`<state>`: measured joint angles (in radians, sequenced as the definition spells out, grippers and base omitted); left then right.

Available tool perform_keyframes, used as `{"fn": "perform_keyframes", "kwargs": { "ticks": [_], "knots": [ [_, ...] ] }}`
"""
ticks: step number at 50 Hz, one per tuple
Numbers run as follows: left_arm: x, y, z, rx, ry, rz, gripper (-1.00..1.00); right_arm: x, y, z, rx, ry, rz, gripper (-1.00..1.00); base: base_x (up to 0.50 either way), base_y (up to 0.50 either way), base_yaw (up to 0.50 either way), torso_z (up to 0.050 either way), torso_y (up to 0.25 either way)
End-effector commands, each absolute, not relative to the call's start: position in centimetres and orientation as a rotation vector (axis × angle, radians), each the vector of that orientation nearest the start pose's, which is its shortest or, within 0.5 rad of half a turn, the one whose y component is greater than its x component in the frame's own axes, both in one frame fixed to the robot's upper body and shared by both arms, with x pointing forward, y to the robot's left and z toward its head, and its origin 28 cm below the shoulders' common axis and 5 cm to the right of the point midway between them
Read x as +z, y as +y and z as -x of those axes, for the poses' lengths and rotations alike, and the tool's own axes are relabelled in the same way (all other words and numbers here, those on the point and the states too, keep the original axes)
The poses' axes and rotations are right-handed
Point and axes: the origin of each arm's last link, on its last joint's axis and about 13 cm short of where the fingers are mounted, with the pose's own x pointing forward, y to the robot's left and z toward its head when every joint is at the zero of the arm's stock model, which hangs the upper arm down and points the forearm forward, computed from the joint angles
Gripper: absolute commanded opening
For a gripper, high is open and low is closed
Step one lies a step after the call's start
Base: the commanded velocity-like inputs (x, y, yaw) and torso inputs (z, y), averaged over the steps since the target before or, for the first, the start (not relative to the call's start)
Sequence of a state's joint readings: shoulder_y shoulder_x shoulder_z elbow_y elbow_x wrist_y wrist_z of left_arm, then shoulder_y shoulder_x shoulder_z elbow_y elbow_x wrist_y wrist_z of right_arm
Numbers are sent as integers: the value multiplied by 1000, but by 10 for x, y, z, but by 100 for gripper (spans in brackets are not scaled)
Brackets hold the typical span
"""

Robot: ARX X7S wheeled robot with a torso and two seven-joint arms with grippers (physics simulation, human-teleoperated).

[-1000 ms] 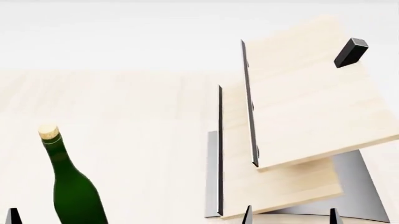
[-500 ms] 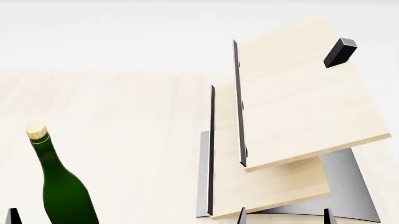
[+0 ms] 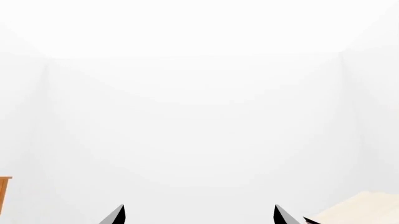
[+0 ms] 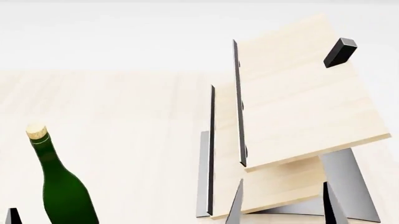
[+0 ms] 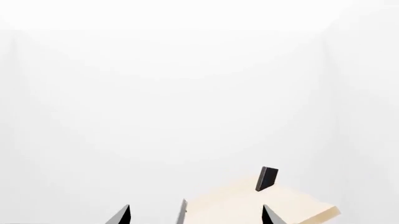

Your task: Put the wine bottle on the wine rack.

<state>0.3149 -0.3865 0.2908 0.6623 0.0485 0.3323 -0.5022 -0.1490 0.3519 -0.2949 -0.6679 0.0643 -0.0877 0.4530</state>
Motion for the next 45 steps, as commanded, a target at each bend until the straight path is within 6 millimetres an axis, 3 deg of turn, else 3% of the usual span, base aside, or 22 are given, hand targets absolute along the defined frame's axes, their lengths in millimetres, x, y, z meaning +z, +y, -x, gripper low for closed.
{"fn": "perform_keyframes", "kwargs": {
  "ticks": [1, 8, 13, 23, 33, 45],
  "knots": [
    [112, 199, -124, 14, -641, -21, 100, 142, -84, -174, -55, -555, 38, 100, 0, 0, 0, 0, 0],
    [113, 200, -124, 17, -641, -19, 100, 163, -81, -190, -55, -571, 32, 100, 0, 0, 0, 0, 0],
    [113, 200, -124, 20, -641, -19, 100, 177, -76, -204, -34, -614, 147, 100, 0, 0, 0, 0, 0],
    [114, 202, -125, 27, -644, -19, 100, 201, -71, -229, -41, -630, 184, 100, 0, 0, 0, 0, 0],
    [114, 202, -125, 29, -645, -17, 100, 207, -70, -250, 220, -388, 173, 100, 0, 0, 0, 0, 0],
    [114, 202, -126, 29, -644, -17, 100, 218, -75, -267, 412, -328, 181, 100, 0, 0, 0, 0, 0]
  ]
}}
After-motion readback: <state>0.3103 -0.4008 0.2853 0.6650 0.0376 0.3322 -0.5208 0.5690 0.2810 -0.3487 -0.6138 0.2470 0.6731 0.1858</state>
